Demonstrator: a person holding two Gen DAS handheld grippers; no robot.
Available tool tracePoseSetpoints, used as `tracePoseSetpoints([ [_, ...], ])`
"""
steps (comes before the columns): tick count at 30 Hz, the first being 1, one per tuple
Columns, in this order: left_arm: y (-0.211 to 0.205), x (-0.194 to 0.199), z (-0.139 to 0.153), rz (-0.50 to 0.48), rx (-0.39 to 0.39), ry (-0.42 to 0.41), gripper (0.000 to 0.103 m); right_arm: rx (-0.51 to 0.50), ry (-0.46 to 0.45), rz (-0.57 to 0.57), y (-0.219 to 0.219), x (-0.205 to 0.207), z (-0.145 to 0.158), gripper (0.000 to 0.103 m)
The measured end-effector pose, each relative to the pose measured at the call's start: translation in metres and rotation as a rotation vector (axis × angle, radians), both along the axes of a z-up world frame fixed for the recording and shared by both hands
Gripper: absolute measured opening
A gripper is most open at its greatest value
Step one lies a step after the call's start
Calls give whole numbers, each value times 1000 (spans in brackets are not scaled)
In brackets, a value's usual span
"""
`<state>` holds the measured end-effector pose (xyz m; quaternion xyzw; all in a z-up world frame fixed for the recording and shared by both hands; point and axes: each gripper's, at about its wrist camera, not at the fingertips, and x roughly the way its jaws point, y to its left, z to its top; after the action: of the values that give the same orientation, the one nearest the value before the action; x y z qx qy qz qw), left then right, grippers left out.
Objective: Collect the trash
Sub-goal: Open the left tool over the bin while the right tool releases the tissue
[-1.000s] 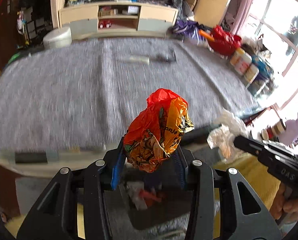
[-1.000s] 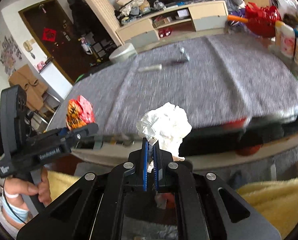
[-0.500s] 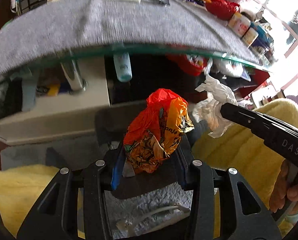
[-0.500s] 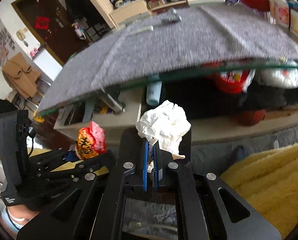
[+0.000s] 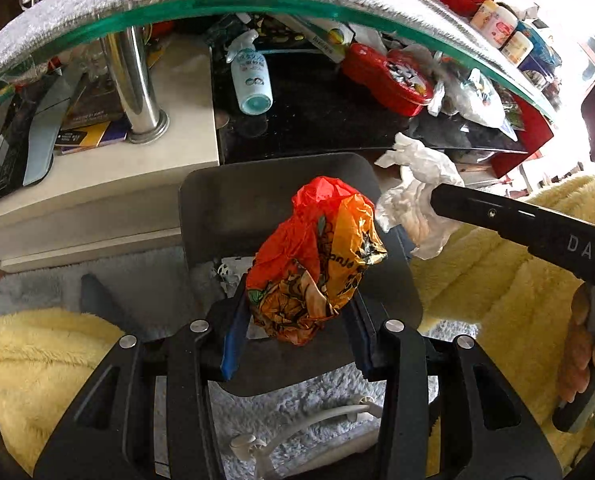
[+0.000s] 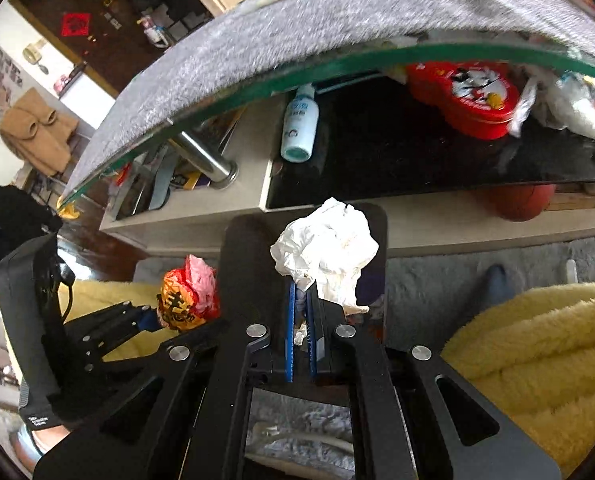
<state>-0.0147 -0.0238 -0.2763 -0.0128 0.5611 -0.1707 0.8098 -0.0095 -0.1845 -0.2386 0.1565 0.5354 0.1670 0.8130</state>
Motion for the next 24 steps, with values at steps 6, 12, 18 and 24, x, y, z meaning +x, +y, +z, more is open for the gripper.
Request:
tracePoseSetpoints([
  [6,2,4,-12,4,0,31,43,0,31,26,7,7,-9,9],
  [12,2,7,-16,6,-10,46,49,1,39,47,15,12,-11,10],
  [18,5,8,-14,21,-5,36,67,-4,44,26,13,15,-12,53],
  [24,8,6,-10,26,-1,20,81,15,30,-5,5,19,-1,58],
])
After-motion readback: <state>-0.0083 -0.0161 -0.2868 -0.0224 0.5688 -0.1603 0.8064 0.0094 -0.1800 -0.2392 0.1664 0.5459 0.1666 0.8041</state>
